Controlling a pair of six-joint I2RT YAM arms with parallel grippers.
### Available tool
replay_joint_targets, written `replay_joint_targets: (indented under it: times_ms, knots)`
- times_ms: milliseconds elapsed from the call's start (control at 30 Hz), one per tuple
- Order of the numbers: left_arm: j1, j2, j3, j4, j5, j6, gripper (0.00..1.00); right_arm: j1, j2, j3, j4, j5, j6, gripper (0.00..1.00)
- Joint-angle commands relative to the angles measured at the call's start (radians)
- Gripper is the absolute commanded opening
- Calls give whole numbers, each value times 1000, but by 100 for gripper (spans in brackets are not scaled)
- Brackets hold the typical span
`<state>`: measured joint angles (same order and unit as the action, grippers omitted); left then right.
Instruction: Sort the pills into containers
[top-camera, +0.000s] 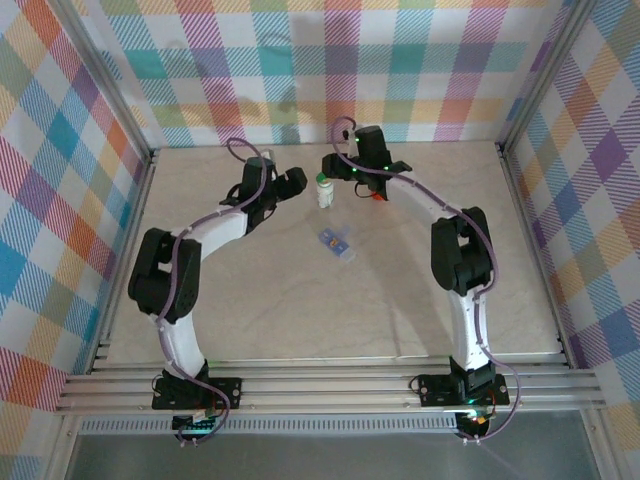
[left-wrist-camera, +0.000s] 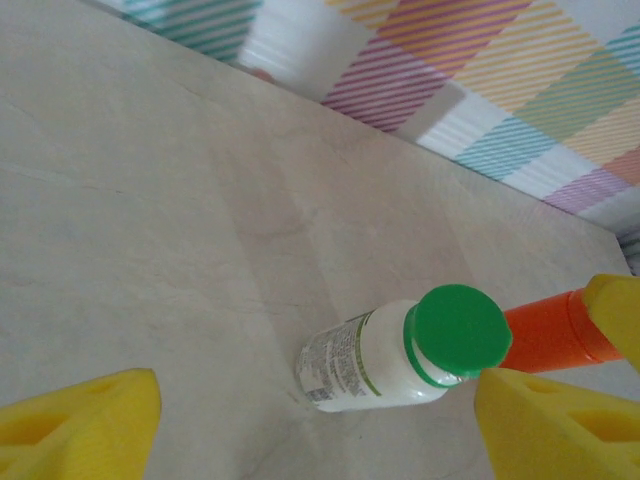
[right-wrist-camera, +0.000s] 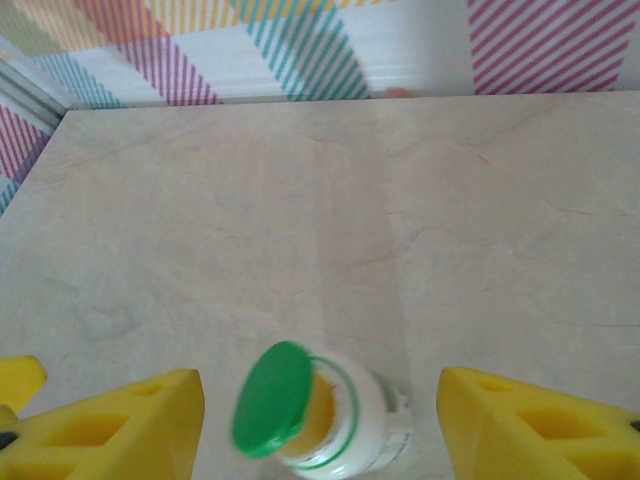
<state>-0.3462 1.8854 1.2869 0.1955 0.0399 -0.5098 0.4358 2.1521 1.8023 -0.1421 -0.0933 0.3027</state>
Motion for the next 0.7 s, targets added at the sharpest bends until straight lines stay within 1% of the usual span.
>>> replay_joint_targets:
  times_ms: [0, 100, 233, 367, 533, 667]
  knots:
    - [12, 61, 82, 52, 119, -26, 81, -3, 51, 49, 48, -72, 2, 64]
    - [11, 118, 122, 67, 176, -24, 79, -3, 85, 72, 58, -91, -8, 64]
    - [10, 160, 142, 69, 200, -24, 78, -3, 112, 76, 73, -96, -4, 64]
    - [9, 183, 146, 81, 223, -25, 76, -5, 136, 70, 86, -116, 10, 57]
    - [4, 215, 150, 78, 248, -28, 73, -9, 136, -5, 146, -136, 42, 48]
    - [0, 237, 133, 86, 255, -35, 72, -14, 123, -107, 236, -167, 76, 46]
